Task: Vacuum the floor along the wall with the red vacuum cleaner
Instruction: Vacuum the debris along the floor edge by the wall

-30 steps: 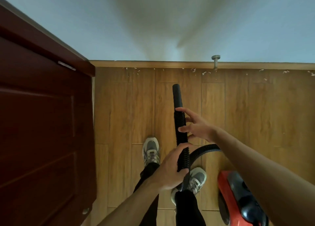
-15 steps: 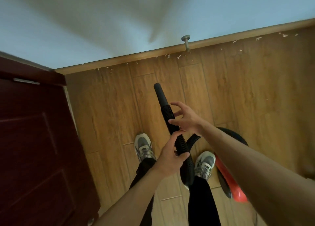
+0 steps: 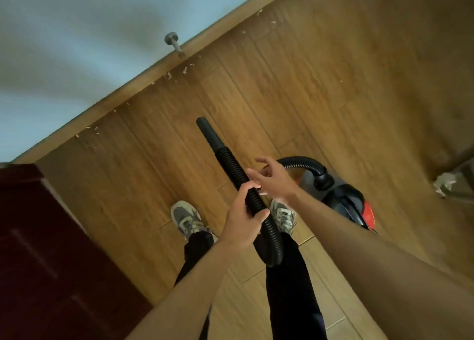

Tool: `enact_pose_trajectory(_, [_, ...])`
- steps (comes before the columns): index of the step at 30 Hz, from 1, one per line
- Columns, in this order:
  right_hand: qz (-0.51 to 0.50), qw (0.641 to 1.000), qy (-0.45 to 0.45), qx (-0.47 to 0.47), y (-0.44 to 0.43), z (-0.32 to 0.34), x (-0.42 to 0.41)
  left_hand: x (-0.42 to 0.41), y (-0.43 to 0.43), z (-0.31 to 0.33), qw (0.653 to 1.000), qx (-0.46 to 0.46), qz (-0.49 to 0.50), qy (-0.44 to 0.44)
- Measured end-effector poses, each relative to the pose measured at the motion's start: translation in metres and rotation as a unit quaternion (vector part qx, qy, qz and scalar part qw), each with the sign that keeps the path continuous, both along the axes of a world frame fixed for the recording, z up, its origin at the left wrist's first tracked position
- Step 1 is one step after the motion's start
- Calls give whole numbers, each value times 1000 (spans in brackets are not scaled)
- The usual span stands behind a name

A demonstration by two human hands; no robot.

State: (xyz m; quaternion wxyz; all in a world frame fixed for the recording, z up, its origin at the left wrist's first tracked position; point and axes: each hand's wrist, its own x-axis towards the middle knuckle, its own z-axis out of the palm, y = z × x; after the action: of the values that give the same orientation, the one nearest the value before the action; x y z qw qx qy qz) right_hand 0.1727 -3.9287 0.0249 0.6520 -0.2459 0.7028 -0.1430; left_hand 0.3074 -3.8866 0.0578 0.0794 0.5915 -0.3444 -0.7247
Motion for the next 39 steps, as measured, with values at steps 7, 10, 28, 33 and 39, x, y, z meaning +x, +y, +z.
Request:
enact_pose_trajectory(7, [-137, 986, 73, 61, 108, -20, -90, -82, 20, -11, 999, -19, -44, -22])
enact_pose_trajectory(10, [-176, 976, 84, 96, 150, -29, -117, -107, 32, -20, 991, -65, -98, -59])
enact_pose_trajectory(28, [-393, 888, 116, 210, 261, -103, -189, -187, 43, -77, 967, -104, -162, -165])
enact_pose_trajectory(33, [-449, 873, 62, 179, 273, -116, -197, -204, 49, -83, 965, -98, -181, -164])
enact_pose_trajectory(39, [-495, 854, 44, 150, 282, -126, -205, -218, 55, -84, 966, -95, -183, -152])
